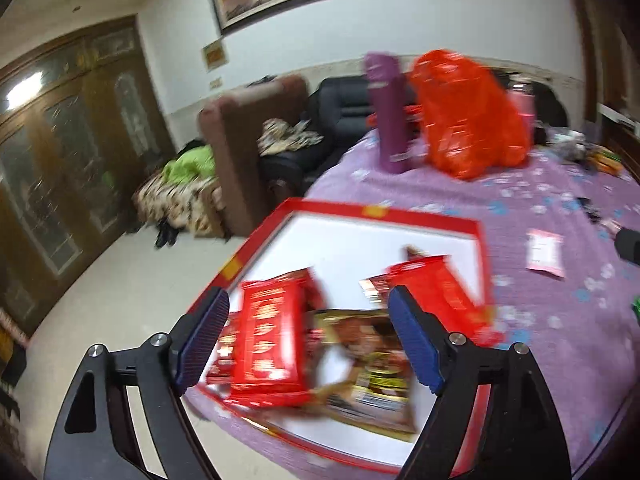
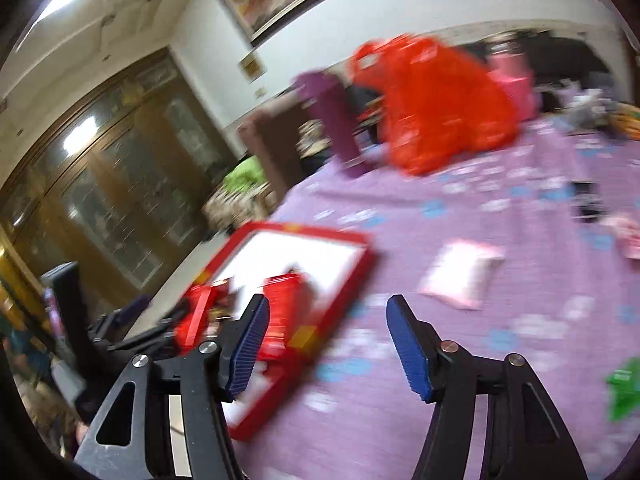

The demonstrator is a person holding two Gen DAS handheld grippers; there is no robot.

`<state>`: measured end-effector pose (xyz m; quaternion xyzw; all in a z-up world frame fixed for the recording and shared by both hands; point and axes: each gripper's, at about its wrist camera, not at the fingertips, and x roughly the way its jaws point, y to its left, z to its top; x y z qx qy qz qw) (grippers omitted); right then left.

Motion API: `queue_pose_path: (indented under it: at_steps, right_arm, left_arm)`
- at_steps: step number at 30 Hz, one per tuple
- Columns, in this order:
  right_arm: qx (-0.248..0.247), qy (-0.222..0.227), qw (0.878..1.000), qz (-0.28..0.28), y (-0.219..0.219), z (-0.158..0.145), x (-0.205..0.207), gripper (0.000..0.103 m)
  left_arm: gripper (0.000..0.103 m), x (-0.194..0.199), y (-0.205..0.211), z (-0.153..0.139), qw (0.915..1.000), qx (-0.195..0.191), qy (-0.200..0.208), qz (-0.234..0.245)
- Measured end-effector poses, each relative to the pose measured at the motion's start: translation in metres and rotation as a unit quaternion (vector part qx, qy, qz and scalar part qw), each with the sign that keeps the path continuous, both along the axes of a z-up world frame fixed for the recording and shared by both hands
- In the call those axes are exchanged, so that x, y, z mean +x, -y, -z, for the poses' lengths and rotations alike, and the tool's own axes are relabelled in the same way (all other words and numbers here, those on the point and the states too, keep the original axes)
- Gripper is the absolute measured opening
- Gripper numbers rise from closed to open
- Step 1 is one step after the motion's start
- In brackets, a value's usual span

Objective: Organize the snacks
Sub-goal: 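Grasp the green candy with right tool while left moves toward the white-pink pastry, then lower the left tool onto the white-pink pastry packet and close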

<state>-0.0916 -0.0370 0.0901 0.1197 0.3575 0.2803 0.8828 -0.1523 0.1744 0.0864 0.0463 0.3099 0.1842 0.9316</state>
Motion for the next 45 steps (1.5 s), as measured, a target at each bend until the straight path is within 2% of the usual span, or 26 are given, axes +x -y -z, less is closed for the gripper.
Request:
queue_pose_path:
  at_steps: [3, 6, 9, 12, 17, 23, 26, 30, 33, 36, 39, 45]
  right_arm:
    - [-0.005, 0.007, 0.998, 0.068, 0.066, -0.001, -0.009, 0.069]
    - [-0.025, 0.003, 0.992, 0.126, 0.127, 0.004, -0.021, 0.071]
    - [-0.046, -0.015, 0.986, 0.162, 0.176, 0.013, -0.032, 0.072]
    - [-0.039, -0.037, 0.983, 0.178, 0.207, 0.025, -0.037, 0.072]
    - [-0.074, -0.050, 0.983, 0.159, 0.200, 0.039, -0.033, 0.072]
    - [-0.159, -0.075, 0.978, 0.116, 0.160, 0.055, -0.009, 0.068]
    - [-0.204, -0.093, 0.969, 0.104, 0.147, 0.069, 0.002, 0.048]
    - [-0.235, -0.092, 0.963, 0.098, 0.140, 0.074, 0.007, 0.045]
    - [-0.212, -0.089, 0.968, 0.104, 0.150, 0.072, 0.008, 0.044]
    - [-0.179, -0.087, 0.970, 0.142, 0.174, 0.068, 0.010, 0.044]
    - [-0.131, -0.096, 0.973, 0.164, 0.201, 0.070, 0.015, 0.044]
    - [-0.083, -0.091, 0.979, 0.164, 0.216, 0.072, 0.015, 0.045]
  left_arm:
    - [0.084, -0.004, 0.027, -0.004, 0.9991, 0.007, 0.000, 0.042]
    - [0.084, -0.003, 0.055, -0.001, 0.9968, 0.015, -0.012, 0.078]
    - [0.084, -0.004, 0.079, 0.005, 0.9940, 0.024, -0.026, 0.103]
    - [0.084, -0.002, 0.105, 0.012, 0.9901, 0.036, -0.048, 0.127]
    - [0.084, -0.004, 0.132, 0.014, 0.9848, 0.054, -0.063, 0.153]
    - [0.084, -0.001, 0.138, 0.012, 0.9839, 0.067, -0.072, 0.150]
    - [0.084, 0.007, 0.135, 0.010, 0.9837, 0.052, -0.084, 0.150]
    - [0.084, 0.029, 0.134, 0.003, 0.9806, 0.018, -0.100, 0.167]
    - [0.084, 0.054, 0.142, -0.001, 0.9770, 0.008, -0.111, 0.182]
    - [0.084, 0.084, 0.159, 0.005, 0.9702, 0.008, -0.130, 0.204]
    - [0.084, 0.120, 0.177, 0.025, 0.9609, -0.001, -0.170, 0.219]
    - [0.083, 0.165, 0.198, 0.057, 0.9551, 0.007, -0.206, 0.213]
